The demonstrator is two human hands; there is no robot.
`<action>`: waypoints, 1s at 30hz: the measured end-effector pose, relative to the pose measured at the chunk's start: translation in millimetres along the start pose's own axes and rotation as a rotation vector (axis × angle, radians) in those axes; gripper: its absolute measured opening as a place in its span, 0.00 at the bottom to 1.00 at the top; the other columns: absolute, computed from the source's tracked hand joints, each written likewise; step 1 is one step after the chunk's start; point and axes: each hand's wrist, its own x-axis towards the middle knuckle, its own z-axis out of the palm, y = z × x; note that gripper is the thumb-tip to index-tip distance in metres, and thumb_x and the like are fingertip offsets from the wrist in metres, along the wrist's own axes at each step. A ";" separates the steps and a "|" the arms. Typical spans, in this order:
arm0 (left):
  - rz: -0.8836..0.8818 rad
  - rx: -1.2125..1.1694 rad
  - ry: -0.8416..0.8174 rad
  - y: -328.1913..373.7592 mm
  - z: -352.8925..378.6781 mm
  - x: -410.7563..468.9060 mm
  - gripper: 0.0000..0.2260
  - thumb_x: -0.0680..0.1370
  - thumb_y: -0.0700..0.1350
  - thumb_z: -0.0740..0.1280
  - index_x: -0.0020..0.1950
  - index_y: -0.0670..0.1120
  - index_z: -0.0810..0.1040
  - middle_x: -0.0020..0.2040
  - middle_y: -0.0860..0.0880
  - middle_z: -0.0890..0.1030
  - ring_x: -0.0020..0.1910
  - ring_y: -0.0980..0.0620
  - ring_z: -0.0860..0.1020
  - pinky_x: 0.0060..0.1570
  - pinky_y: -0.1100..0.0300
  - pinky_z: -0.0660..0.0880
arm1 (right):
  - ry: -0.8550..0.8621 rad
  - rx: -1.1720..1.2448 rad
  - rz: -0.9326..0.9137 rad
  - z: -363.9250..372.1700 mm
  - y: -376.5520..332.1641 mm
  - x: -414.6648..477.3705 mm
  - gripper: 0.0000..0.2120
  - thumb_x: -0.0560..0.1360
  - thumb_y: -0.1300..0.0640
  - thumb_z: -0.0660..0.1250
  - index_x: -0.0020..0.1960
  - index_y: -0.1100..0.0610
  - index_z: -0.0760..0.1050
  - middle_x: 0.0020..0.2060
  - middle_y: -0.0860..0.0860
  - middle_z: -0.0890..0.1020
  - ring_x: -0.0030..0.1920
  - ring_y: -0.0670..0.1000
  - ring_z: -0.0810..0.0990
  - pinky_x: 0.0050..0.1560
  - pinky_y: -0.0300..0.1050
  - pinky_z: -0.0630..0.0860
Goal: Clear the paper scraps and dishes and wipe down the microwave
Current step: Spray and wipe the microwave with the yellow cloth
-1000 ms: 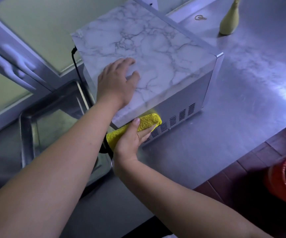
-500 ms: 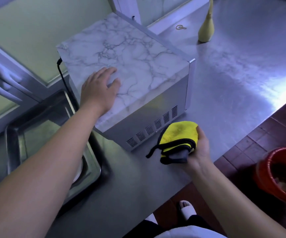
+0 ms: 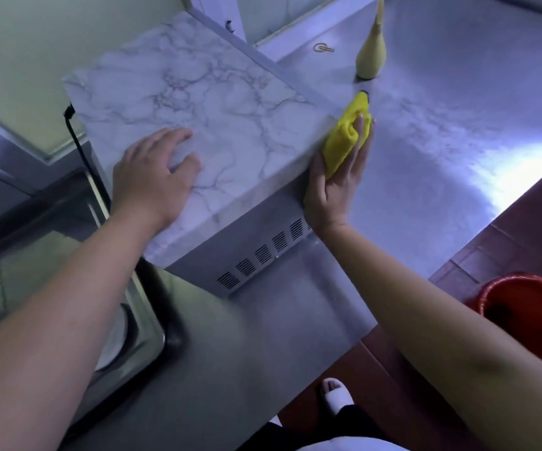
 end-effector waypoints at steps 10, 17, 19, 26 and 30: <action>-0.013 0.111 -0.057 2.8 3.7 0.2 0.20 0.76 0.61 0.52 0.68 0.63 0.64 0.74 0.56 0.64 0.72 0.47 0.61 0.70 0.45 0.56 | 0.319 0.361 0.863 44.1 16.8 -46.6 0.29 0.84 0.50 0.58 0.81 0.55 0.52 0.79 0.50 0.59 0.76 0.47 0.60 0.67 0.30 0.54; -0.013 0.102 -0.048 2.4 3.4 0.9 0.20 0.76 0.60 0.53 0.68 0.63 0.65 0.74 0.57 0.64 0.73 0.47 0.61 0.69 0.46 0.56 | 0.070 0.460 1.363 82.4 -77.5 -154.1 0.34 0.83 0.40 0.52 0.82 0.48 0.42 0.81 0.44 0.47 0.79 0.47 0.54 0.72 0.42 0.50; -0.015 0.099 -0.053 0.7 3.4 1.1 0.20 0.76 0.60 0.53 0.68 0.63 0.65 0.74 0.57 0.64 0.73 0.47 0.61 0.69 0.46 0.56 | 0.000 0.477 1.507 86.1 -96.5 -164.5 0.34 0.82 0.37 0.50 0.81 0.45 0.40 0.81 0.43 0.45 0.80 0.49 0.52 0.76 0.49 0.48; -0.046 0.100 -0.071 6.9 0.0 0.6 0.21 0.75 0.60 0.54 0.68 0.63 0.66 0.74 0.58 0.65 0.73 0.47 0.62 0.70 0.47 0.57 | -0.061 1.046 2.053 77.9 -126.4 -158.9 0.31 0.78 0.31 0.53 0.70 0.50 0.71 0.74 0.51 0.69 0.75 0.58 0.65 0.75 0.66 0.54; -0.052 0.099 -0.088 7.1 -2.1 0.0 0.21 0.75 0.60 0.53 0.68 0.63 0.66 0.74 0.58 0.65 0.72 0.47 0.62 0.69 0.48 0.57 | -0.378 1.346 2.051 34.6 -110.8 -156.3 0.33 0.77 0.39 0.55 0.67 0.65 0.74 0.69 0.64 0.74 0.70 0.66 0.69 0.70 0.66 0.61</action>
